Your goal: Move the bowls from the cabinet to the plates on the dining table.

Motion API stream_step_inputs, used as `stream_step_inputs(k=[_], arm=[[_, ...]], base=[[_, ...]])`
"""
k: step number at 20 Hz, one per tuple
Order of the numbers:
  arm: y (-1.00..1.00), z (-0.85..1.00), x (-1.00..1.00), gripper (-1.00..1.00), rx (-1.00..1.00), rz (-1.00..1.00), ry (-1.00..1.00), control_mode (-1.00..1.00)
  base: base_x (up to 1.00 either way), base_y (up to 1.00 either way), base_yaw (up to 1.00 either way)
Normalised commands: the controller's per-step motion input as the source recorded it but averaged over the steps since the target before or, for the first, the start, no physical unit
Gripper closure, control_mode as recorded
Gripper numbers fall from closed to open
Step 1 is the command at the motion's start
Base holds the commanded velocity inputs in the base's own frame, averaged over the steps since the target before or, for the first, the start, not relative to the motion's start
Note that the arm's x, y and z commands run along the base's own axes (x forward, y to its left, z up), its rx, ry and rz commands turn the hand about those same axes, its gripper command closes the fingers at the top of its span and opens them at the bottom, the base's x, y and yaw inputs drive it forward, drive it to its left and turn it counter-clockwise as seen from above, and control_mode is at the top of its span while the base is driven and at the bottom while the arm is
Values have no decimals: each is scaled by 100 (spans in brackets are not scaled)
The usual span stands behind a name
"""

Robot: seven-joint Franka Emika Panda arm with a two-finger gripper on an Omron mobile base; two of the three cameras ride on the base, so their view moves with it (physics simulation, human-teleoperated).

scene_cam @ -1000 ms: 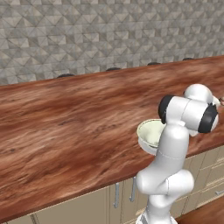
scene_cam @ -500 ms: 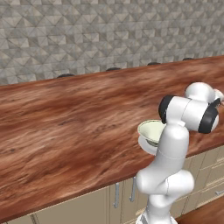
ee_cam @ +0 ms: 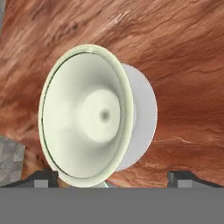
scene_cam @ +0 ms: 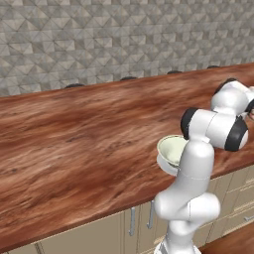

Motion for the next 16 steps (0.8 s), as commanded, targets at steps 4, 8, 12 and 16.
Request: stream_step_inputs(k=[4, 8, 12, 16], arm=[[-16, 62, -7, -100, 0, 10, -5, -100], [-10, 62, -21, -100, 0, 8, -7, -100], [-1, 61, -28, -100, 0, 6, -5, -100], [18, 46, -40, -100, -1, 0, -8, -100]], base=[[0, 0, 0], [0, 0, 0], [0, 0, 0], [0, 0, 0]])
